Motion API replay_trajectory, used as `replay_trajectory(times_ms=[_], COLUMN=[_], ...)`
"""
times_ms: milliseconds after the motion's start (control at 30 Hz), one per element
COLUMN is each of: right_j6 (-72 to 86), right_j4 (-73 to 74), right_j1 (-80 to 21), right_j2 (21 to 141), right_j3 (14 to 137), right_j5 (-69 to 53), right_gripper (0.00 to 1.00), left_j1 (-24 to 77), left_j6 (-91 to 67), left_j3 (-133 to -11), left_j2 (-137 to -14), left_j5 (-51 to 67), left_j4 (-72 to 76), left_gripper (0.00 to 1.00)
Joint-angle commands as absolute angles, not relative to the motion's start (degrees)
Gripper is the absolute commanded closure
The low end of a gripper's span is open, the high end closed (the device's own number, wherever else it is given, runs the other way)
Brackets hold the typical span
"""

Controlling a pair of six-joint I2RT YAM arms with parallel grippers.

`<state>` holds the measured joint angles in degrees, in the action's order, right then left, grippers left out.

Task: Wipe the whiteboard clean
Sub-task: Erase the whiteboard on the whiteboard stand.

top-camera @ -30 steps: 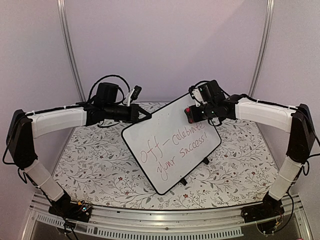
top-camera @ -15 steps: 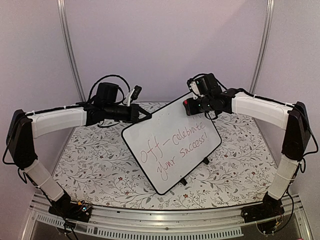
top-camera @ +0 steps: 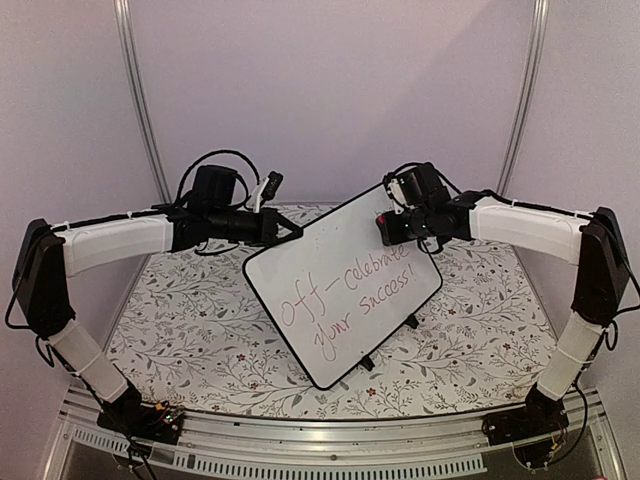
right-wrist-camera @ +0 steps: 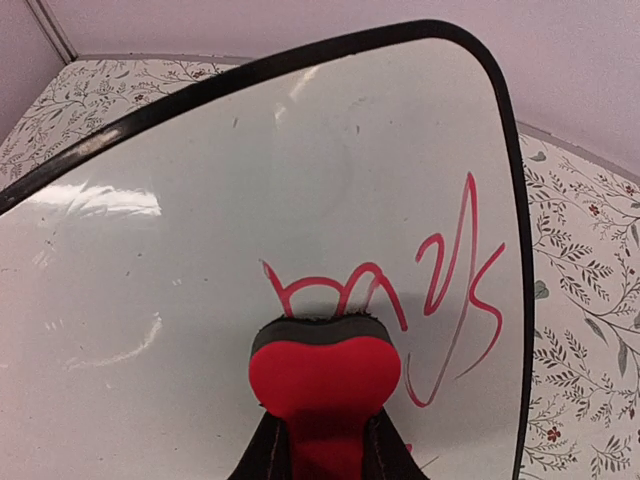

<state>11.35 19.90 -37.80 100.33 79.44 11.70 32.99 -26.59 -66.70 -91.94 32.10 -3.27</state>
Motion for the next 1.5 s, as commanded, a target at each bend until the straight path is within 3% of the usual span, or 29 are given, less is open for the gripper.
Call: replay_trajectory(times_ms=[0,533,1233,1467], right_j6=[11.61,11.19,6.65,6.80], right_j4=[22.67,21.36,24.85,25.24], right_j1=[-37.53,-37.40,-35.44,-34.74], right_j2=[99.39,95.25,107.43,109.26], right_j3=[76.09,68.06,91.56,92.18], right_j5=[11.35,8.80,4.36,2.93], right_gripper=[0.86,0.86,0.86,0.86], left_j1=[34.38,34.52,34.72,34.72], left_j6=[-22.20,-22.30,-21.90,-21.80], left_j3=[-66.71,-66.78,-66.80,-66.76], left_j2=[-90.76,-91.22,-91.42,-91.16], left_j5=[34.52,34.89,34.85,34.76], left_j4=[-2.29,-2.29,-2.29,-2.29], left_gripper=[1.00,1.00,1.00,1.00])
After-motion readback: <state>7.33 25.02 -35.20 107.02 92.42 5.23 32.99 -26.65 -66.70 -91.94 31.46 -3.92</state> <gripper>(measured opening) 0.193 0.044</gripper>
